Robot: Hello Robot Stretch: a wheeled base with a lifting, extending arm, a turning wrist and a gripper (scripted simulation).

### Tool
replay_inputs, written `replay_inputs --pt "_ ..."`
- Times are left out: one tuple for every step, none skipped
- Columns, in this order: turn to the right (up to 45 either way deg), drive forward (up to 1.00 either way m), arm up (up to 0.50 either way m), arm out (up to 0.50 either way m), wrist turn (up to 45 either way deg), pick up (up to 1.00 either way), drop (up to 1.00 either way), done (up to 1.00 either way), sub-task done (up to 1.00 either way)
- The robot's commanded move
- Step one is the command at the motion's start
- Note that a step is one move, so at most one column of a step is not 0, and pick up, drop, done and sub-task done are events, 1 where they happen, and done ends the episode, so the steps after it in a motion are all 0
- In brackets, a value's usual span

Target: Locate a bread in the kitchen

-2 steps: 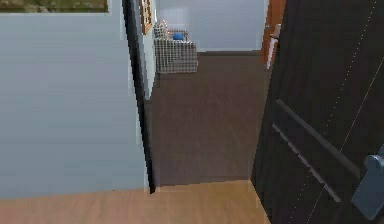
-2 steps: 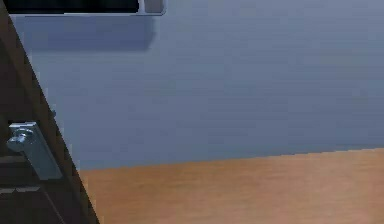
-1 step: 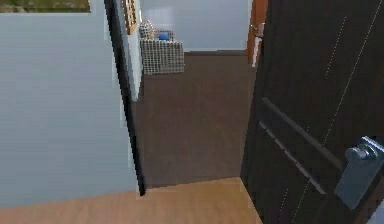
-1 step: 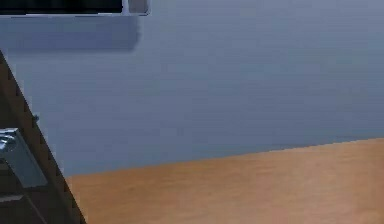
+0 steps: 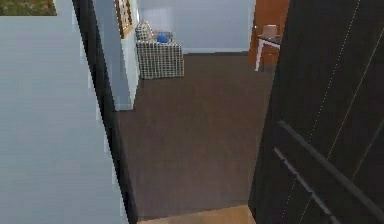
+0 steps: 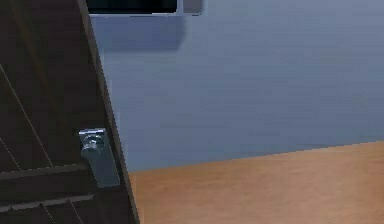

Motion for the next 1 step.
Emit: replay_inputs --pt "-3.0 0.00 0.00 0.00 0.0 0.00 0.00 0.00 0.00"
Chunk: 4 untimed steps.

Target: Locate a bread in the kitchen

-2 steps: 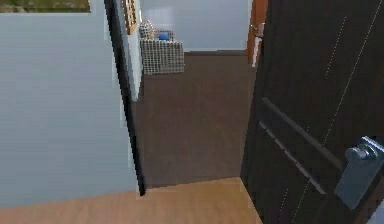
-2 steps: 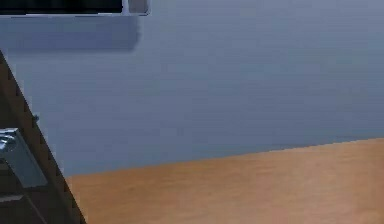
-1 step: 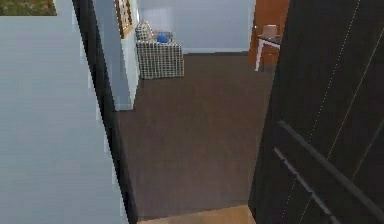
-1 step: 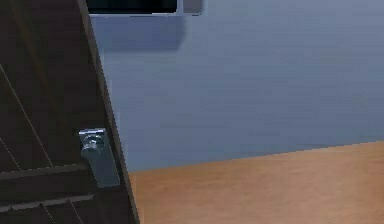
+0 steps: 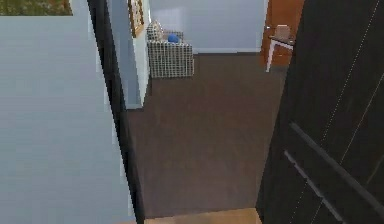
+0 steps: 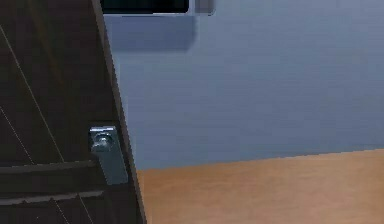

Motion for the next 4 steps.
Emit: replay_inputs --pt "9.0 0.00 0.00 0.00 0.0 0.00 0.00 0.00 0.00" --pt "0.0 0.90 0.00 0.00 0.0 0.00 0.00 0.00 0.00" --pt "45.0 0.00 0.00 0.00 0.0 0.00 0.00 0.00 0.00" --pt "0.0 0.05 0.00 0.00 0.0 0.00 0.00 0.00 0.00"
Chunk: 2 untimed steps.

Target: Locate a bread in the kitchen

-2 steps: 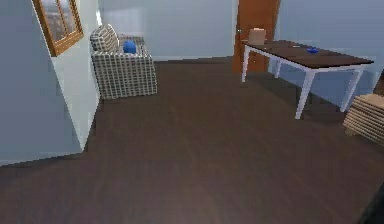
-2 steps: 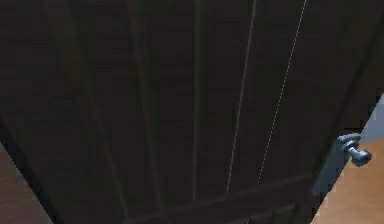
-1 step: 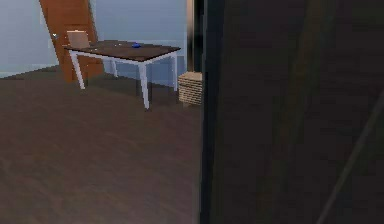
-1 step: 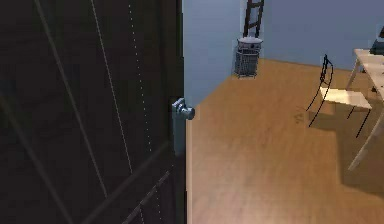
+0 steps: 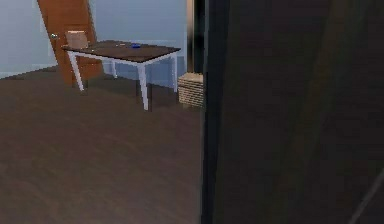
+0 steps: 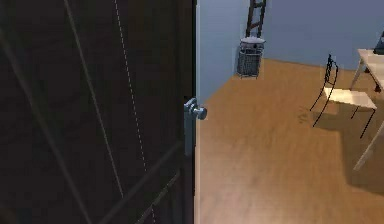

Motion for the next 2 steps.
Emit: replay_inputs --pt "-45.0 0.00 0.00 0.00 0.0 0.00 0.00 0.00 0.00" --pt "-45.0 0.00 0.00 0.00 0.0 0.00 0.00 0.00 0.00"
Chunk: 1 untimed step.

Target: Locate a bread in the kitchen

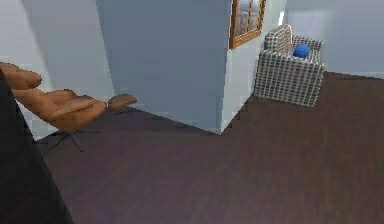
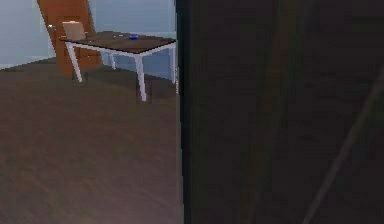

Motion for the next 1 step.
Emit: replay_inputs --pt "0.0 0.35 0.00 0.00 0.0 0.00 0.00 0.00 0.00"
